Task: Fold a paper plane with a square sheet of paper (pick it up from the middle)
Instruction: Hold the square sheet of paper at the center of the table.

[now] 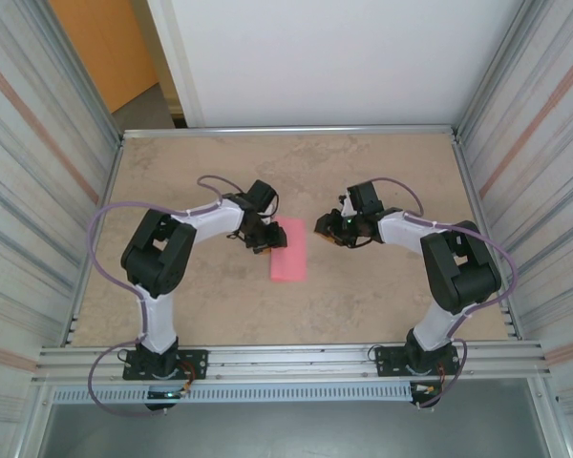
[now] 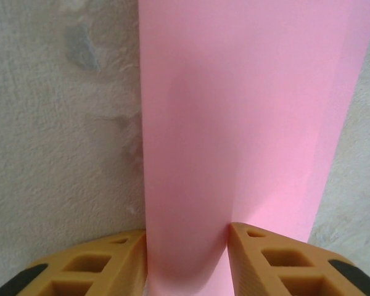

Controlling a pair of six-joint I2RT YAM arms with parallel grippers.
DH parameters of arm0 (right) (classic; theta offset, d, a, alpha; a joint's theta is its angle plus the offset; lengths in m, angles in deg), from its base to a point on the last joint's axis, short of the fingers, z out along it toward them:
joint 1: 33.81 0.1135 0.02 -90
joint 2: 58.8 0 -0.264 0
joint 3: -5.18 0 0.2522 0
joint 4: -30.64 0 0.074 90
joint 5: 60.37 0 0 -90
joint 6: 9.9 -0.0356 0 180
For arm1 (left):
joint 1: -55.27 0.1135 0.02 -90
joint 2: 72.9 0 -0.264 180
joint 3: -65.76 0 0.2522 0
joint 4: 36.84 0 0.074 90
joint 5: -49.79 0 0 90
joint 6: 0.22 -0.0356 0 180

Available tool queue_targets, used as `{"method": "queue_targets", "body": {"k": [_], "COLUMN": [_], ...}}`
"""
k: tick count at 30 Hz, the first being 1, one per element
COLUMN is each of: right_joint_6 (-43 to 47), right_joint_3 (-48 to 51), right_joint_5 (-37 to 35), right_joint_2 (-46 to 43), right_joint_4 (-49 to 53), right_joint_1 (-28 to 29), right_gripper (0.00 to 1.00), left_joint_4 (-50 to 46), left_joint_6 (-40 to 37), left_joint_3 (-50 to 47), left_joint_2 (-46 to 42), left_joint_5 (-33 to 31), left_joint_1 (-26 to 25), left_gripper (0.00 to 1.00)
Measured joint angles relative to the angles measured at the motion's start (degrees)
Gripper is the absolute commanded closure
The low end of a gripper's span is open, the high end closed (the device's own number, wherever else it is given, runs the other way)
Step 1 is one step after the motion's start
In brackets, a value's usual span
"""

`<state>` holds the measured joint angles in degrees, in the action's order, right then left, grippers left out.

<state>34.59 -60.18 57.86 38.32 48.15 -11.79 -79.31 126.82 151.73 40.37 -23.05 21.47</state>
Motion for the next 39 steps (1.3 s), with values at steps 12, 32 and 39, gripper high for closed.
{"method": "queue_targets", "body": {"k": [12, 32, 39], "right_joint_6": [0.1, 0.1, 0.1], "right_joint_3": [1.0, 1.0, 1.0], "right_joint_5": [-0.2, -0.4, -0.4], "right_joint_2": [0.0, 0.0, 0.0], "right_joint_4": [0.9, 1.1, 1.1], "right_joint_1": [-0.8, -0.8, -0.8], "right_gripper": [0.66, 0.65, 0.65], "left_joint_4": [-5.8, -10.8, -12.1], "left_joint_6": [0.2, -2.4, -2.8], "left_joint_3": [4.9, 9.2, 10.0], "left_joint_2": [3.0, 5.7, 6.5], "left_joint_5": [-2.1, -2.3, -2.4], "left_joint_1": [-1.1, -1.5, -1.6], "left_gripper": [0.52, 0.49, 0.48]}}
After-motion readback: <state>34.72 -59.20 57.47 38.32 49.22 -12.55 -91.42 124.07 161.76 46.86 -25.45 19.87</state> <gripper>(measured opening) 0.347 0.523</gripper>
